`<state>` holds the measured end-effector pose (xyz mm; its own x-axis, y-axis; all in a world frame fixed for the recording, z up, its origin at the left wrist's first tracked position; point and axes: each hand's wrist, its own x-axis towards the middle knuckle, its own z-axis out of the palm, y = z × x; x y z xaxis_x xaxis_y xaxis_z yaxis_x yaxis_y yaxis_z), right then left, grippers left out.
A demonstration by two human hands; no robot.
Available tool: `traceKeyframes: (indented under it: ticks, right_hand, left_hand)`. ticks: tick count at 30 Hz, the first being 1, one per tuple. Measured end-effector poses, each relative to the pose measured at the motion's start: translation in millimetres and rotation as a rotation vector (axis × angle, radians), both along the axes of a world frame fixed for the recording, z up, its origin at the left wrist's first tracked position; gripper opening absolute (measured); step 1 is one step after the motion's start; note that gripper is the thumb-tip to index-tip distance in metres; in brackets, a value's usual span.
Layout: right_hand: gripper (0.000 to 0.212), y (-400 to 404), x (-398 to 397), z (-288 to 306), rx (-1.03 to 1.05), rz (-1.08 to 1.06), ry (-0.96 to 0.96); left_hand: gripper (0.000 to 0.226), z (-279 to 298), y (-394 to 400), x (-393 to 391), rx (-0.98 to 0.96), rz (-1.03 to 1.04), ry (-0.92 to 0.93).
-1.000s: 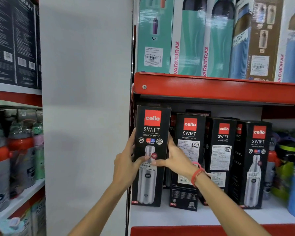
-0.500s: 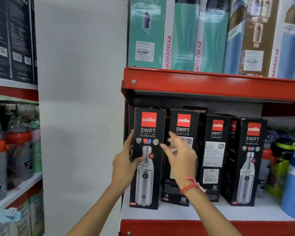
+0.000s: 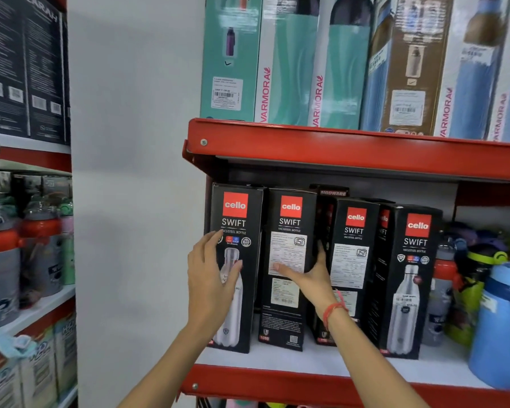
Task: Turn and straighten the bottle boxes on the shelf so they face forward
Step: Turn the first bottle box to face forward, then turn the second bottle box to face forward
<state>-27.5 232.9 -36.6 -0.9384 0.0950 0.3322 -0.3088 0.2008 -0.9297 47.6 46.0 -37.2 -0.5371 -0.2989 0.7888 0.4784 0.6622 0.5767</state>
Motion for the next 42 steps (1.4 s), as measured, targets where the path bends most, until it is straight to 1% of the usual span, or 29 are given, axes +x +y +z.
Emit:
traceKeyframes:
  ticks: [4,6,11,14,17,18,20,22,24,26,28,29,31,33,36,37,39,42]
  right_hand:
    - [0.138,5,9,0,0.026,-0.006,0.039]
    - [0.131,10,21,0,0.0,-0.002,0.074]
    - [0.116,28,51,10,-0.003,0.093,0.155]
    - [0.096,48,65,27,-0.013,0.19,0.176]
    - [0.071,67,76,35,-0.022,0.307,0.138]
    - [0.066,71,78,33,-0.033,0.331,0.116]
    - [0.059,77,81,29,-0.049,0.389,0.081]
    - [0.054,80,84,28,-0.05,0.47,0.062]
    - [0.055,84,84,38,-0.024,0.492,0.065]
    - [0.062,87,81,52,0.064,0.434,0.135]
    - [0.074,88,75,62,0.116,0.307,0.202]
    - [0.073,85,72,65,0.104,0.253,0.217]
    - [0.056,73,65,66,0.138,0.202,0.243]
    - [0.049,59,57,63,0.193,0.163,0.251]
    - [0.052,46,47,62,0.142,0.178,0.213]
    - [0.05,45,46,63,0.143,0.164,0.209]
    - [0.047,42,41,61,0.168,0.115,0.227]
    - [0.049,40,30,51,0.181,0.094,0.238]
  left_hand:
    - [0.056,-1,23,6,-0.025,-0.037,0.032]
    - [0.052,-2,31,11,-0.008,-0.081,0.048]
    - [0.048,2,44,17,0.098,-0.271,-0.025]
    - [0.05,4,48,20,0.154,-0.458,-0.156]
    - [0.073,10,47,25,0.145,-0.703,-0.369]
    - [0.074,13,46,27,0.131,-0.757,-0.428]
    - [0.067,17,45,30,0.096,-0.809,-0.522]
    - [0.066,18,47,30,0.094,-0.795,-0.545]
    - [0.065,20,51,32,0.149,-0.751,-0.479]
    - [0.057,25,56,32,0.222,-0.68,-0.401]
    - [0.054,27,60,27,0.264,-0.614,-0.341]
    - [0.054,27,62,24,0.255,-0.567,-0.313]
    - [0.059,26,69,16,0.204,-0.453,-0.276]
    - [0.067,24,74,4,0.162,-0.361,-0.261]
    - [0.079,24,79,-12,0.145,-0.271,-0.25]
    - [0.08,24,81,-16,0.143,-0.249,-0.248]
    - [0.075,23,88,-22,0.138,-0.203,-0.242]
    - [0.07,14,95,-29,0.118,-0.139,-0.262]
